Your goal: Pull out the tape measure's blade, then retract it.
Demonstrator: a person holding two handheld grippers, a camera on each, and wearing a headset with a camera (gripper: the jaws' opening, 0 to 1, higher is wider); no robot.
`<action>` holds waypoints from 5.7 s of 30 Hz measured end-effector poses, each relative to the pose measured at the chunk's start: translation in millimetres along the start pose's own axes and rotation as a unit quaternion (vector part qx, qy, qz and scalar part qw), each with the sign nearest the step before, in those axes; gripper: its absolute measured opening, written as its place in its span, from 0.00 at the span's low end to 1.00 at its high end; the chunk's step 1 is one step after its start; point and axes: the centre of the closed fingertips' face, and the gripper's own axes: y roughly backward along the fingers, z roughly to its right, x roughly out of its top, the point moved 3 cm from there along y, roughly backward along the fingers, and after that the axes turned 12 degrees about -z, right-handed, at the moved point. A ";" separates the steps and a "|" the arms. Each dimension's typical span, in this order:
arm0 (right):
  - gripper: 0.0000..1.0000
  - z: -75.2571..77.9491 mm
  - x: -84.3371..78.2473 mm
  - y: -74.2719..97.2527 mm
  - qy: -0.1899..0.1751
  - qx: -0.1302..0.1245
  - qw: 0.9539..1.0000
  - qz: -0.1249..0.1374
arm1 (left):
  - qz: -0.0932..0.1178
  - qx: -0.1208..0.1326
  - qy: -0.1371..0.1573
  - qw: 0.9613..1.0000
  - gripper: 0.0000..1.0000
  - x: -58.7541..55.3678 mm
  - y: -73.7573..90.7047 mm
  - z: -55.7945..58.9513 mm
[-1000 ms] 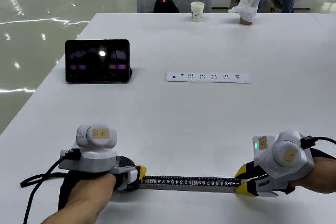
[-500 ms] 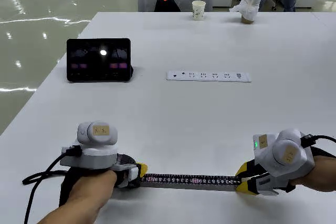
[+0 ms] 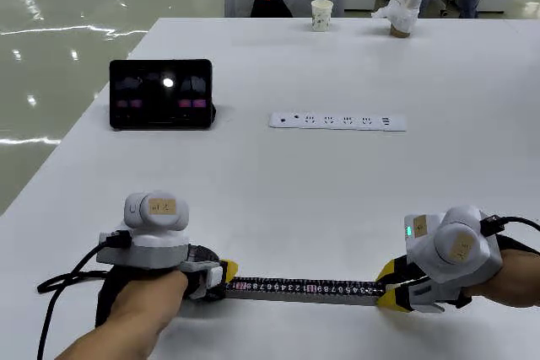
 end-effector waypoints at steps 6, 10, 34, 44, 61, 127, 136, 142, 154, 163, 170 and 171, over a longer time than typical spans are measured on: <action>0.11 -0.4 2.1 -1.2 -0.001 0.001 1.000 0.004 | -0.002 -0.003 0.001 1.000 0.62 -0.4 0.3 -0.4; 0.11 -2.4 9.9 -4.6 -0.001 0.004 1.000 0.011 | -0.002 -0.005 0.001 1.000 0.62 -0.9 0.6 -0.4; 0.11 -4.7 36.5 -13.6 0.004 0.005 1.000 0.026 | -0.005 -0.013 0.005 1.000 0.63 -1.5 0.8 -0.6; 0.11 -5.9 44.8 -16.6 0.006 0.007 1.000 0.029 | -0.005 -0.016 0.007 1.000 0.63 -1.2 0.8 -1.6; 0.11 -7.0 53.9 -19.9 0.005 0.008 0.999 0.034 | -0.007 -0.017 0.007 1.000 0.63 -1.3 0.0 -1.3; 0.12 -13.1 115.3 -43.5 0.006 0.027 0.997 0.073 | -0.011 -0.031 0.015 0.999 0.63 -1.8 1.4 -2.5; 0.12 -13.5 125.5 -47.3 0.006 0.031 0.996 0.081 | -0.012 -0.034 0.017 0.999 0.64 -2.1 1.6 -3.1; 0.12 -13.6 132.6 -49.5 0.006 0.033 0.996 0.086 | -0.012 -0.036 0.020 0.999 0.64 -1.8 1.3 -3.2; 0.12 -15.6 149.2 -55.2 0.009 0.038 0.995 0.095 | -0.013 -0.039 0.021 0.999 0.64 -1.3 0.7 -3.4; 0.12 -16.3 160.6 -59.7 0.011 0.039 0.994 0.101 | -0.014 -0.041 0.024 0.999 0.64 -1.3 1.5 -4.0; 0.12 -16.5 169.3 -63.9 0.012 0.041 0.993 0.106 | -0.014 -0.041 0.026 0.999 0.64 -1.1 1.2 -4.0; 0.12 -16.7 170.3 -64.2 0.012 0.042 0.993 0.107 | -0.014 -0.041 0.027 0.999 0.64 -1.2 1.3 -3.9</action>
